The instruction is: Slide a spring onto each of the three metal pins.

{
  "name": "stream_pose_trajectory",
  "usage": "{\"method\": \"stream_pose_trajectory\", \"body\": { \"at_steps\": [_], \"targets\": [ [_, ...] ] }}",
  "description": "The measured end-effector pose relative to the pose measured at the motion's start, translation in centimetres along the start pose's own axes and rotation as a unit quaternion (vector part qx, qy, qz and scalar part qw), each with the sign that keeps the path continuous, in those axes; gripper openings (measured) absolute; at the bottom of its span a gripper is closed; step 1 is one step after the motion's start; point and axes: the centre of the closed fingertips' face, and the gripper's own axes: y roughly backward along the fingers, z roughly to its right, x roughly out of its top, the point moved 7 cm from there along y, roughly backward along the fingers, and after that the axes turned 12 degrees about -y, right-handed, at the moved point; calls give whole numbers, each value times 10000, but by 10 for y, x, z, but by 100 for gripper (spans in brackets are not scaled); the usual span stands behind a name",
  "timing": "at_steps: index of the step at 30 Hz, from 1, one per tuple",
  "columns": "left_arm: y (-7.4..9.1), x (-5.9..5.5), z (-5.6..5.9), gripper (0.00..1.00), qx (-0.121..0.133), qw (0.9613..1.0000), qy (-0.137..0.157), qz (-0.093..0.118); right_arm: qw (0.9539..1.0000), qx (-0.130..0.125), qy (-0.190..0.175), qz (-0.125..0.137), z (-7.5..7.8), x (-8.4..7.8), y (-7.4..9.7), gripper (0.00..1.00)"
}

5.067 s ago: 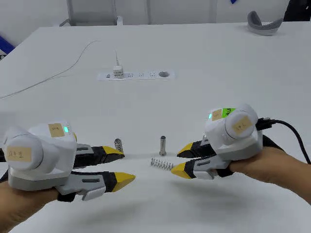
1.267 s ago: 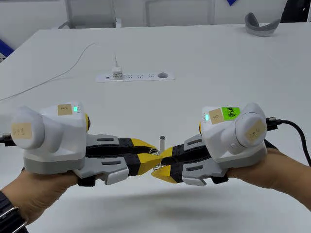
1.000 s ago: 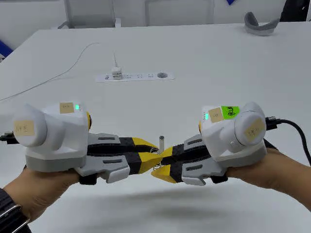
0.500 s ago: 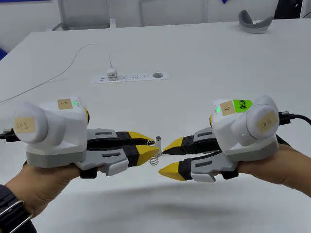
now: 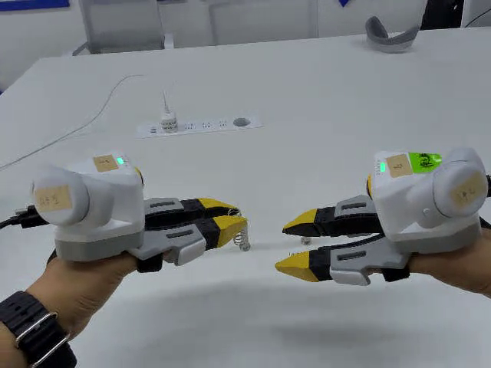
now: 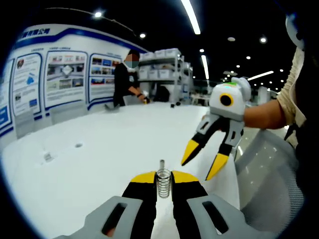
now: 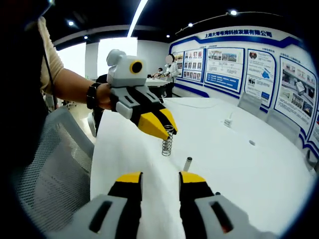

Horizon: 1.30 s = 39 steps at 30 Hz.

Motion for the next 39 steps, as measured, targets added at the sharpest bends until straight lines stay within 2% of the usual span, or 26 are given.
{"method": "stream_pose_trajectory", "body": {
  "at_steps": [6, 18, 32, 39],
  "targets": [
    [-7, -1, -5, 10, 124, 9999, -1, -53, 9997, -211, -95, 107, 8, -3, 14, 33],
    [-17, -3, -21, 10, 544, 9984, 129, -89, 9973, -564, -312, 350, 18, -10, 35, 42],
    [-24, -6, -28, 10, 712, 9971, 151, -227, 9943, -822, -537, 427, 30, -30, 50, 54],
    [-29, -7, -28, 10, 717, 9969, 165, -270, 9930, -912, -657, 375, 33, -41, 55, 62]
  ]
}}
